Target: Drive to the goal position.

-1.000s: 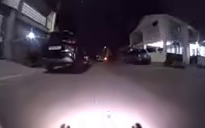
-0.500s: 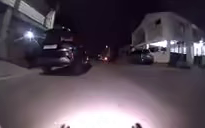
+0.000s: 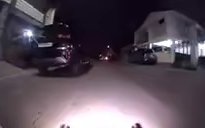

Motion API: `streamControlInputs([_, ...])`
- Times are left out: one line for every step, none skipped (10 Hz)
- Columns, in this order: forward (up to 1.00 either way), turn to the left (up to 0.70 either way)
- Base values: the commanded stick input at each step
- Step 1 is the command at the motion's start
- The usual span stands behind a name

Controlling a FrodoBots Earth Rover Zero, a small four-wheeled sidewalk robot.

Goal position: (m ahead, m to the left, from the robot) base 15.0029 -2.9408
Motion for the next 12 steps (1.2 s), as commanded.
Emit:
streamControlInputs([0.85,-0.08])
streamControlInputs([0.85,-0.32])
streamControlInputs([0.85,-0.22])
streamControlInputs([0.85,-0.01])
streamControlInputs([0.85,0.00])
streamControlInputs([0.85,0.00])
streamControlInputs([0.85,0.00])
streamControlInputs([0.85,0.00])
streamControlInputs([0.85,0.00])
streamControlInputs([0.85,0.00])
streamControlInputs([0.85,0.00])
streamControlInputs([0.85,0.00])
